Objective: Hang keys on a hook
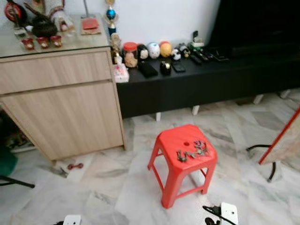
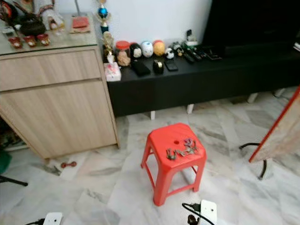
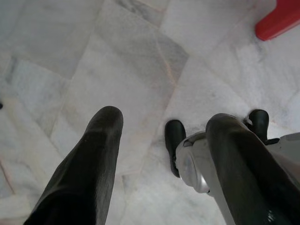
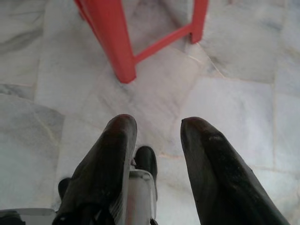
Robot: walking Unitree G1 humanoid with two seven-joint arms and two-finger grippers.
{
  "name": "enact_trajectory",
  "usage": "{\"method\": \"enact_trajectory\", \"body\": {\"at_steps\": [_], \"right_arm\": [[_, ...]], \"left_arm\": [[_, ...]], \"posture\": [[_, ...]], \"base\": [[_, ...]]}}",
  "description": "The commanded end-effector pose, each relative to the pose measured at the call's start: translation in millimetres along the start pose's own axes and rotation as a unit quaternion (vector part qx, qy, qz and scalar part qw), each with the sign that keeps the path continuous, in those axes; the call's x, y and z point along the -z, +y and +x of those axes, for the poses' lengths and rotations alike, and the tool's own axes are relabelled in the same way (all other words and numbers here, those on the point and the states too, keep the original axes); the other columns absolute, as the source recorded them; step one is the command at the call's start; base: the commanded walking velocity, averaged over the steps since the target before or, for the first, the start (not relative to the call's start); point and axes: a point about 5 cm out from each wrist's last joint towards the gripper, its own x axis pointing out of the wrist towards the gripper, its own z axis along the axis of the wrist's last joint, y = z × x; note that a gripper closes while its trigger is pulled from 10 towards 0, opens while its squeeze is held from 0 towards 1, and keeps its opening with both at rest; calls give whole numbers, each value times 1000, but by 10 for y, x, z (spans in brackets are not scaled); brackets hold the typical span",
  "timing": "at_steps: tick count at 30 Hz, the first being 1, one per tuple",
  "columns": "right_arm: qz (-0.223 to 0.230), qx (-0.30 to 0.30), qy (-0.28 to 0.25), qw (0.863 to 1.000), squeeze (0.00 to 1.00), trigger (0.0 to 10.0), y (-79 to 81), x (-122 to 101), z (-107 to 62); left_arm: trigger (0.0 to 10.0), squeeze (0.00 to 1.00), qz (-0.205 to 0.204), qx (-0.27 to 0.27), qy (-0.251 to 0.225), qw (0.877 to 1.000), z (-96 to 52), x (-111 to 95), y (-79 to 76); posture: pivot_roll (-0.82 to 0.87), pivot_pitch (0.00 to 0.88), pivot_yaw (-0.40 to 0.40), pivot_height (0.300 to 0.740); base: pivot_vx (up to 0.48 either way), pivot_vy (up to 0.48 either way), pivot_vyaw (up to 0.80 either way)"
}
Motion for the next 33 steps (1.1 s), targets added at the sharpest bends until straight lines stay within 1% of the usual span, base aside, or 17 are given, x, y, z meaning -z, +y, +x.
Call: {"method": "enact_trajectory", "body": {"at_steps": [1,4,8,10,31,33], "right_arm": [[3,3,1,1000,0,10000,-10,6,-2],[7,7,8,1000,0,10000,-14,25,-4],[-6,5,13,1000,0,10000,-17,28,-3],[-5,6,11,1000,0,10000,-16,24,-3],[2,14,2,1000,0,10000,-19,1,-1],[2,14,1,1000,0,10000,-20,-1,-1]], "left_arm": [[10000,0,-4,1,7,1000,-10,45,5],[10000,0,-2,2,8,1000,-11,50,5],[10000,0,4,3,11,1000,-11,51,5],[10000,0,3,2,11,1000,-11,51,6],[10000,0,7,4,10,1000,-7,35,7],[10000,0,10,2,10,1000,-7,32,9]], "posture": [[-29,0,-38,740],[-27,0,-39,740],[-25,0,-39,740],[-26,0,-40,740],[-37,0,-37,740],[-37,0,-37,740]], "base": [[311,0,0],[310,0,0],[292,0,-725],[289,0,-575],[282,0,0],[0,0,0]]}}
